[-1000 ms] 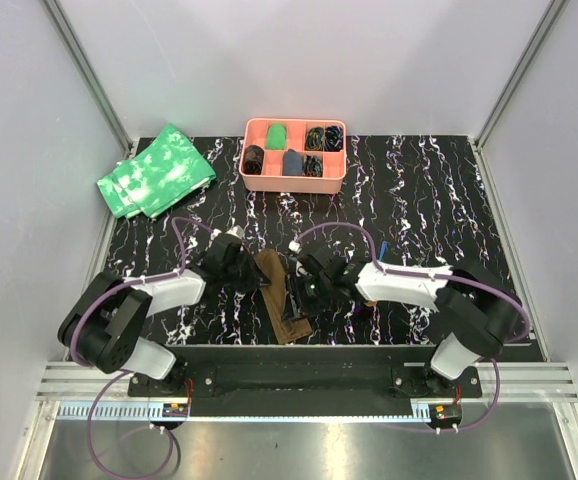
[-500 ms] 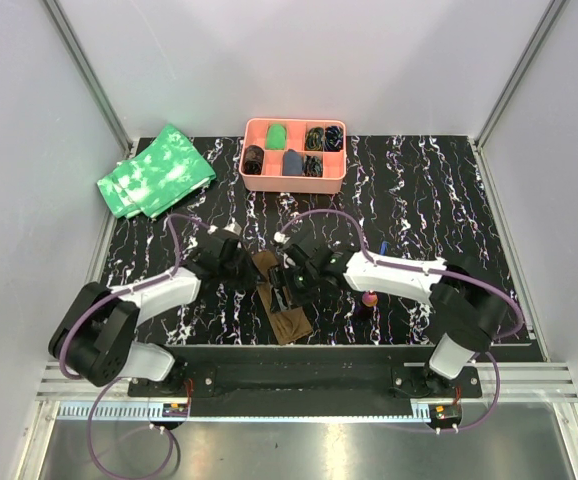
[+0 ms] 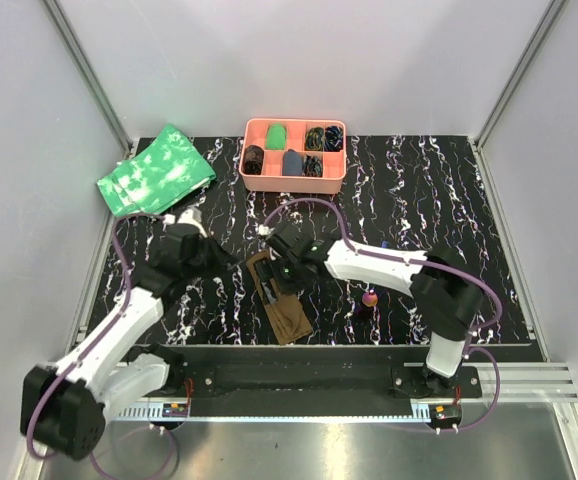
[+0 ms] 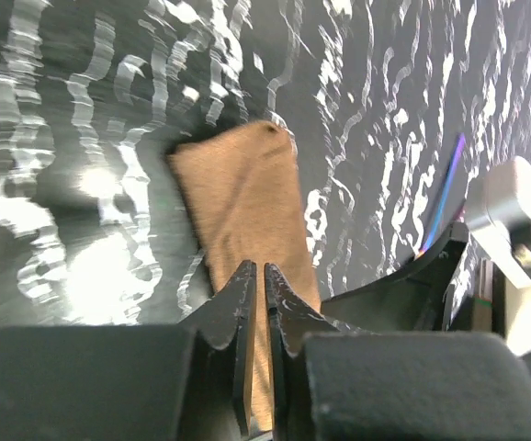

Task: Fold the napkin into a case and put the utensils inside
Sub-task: Pick up the smaller rectangle-folded napkin from the center of the board.

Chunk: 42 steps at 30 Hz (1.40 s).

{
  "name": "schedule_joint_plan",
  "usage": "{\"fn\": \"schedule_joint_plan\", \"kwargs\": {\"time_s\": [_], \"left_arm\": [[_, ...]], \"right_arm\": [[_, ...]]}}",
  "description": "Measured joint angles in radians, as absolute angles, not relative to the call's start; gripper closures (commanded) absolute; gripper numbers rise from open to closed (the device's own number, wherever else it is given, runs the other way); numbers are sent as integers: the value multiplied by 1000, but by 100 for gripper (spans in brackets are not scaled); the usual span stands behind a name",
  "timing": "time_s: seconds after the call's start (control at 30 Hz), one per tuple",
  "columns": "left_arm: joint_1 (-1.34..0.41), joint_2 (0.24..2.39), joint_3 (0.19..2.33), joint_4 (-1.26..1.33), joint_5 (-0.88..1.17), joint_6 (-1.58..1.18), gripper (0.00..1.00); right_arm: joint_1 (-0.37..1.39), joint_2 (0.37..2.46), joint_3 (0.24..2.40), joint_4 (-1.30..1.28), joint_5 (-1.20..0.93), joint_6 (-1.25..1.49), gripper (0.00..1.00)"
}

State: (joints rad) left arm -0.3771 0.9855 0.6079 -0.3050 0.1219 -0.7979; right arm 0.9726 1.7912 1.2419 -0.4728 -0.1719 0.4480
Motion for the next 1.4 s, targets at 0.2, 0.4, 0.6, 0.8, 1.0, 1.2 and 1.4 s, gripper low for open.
{"fn": "schedule_joint_plan", "kwargs": {"time_s": [0.2,0.4,0.6,0.8,1.0,1.2,1.4], "left_arm": [[-318,794,663,-526,-11,-771,86],[-312,685,721,-688,-104,-759,85],[-311,647,723,-758,-115,-756,85],[-311,641,722,-772,-108,-756,85],[-311,615,718,-774,-99,-756,85],[-311,585,711,-778,-93,-756,84],[-311,569,711,-798,-91,-756,84]], "right_arm": [[1019,1902,1392,-556,-87,437,25],[1069,1971,1440,-631,-6,452,32],[1094,2029,1490,-693,54,474,36],[1133,2082,1562,-757,117,511,36],[1170,2153,1653,-846,202,550,46],[1203,2189,1704,-910,307,595,71],[1205,2189,1714,-934,341,608,95]]}}
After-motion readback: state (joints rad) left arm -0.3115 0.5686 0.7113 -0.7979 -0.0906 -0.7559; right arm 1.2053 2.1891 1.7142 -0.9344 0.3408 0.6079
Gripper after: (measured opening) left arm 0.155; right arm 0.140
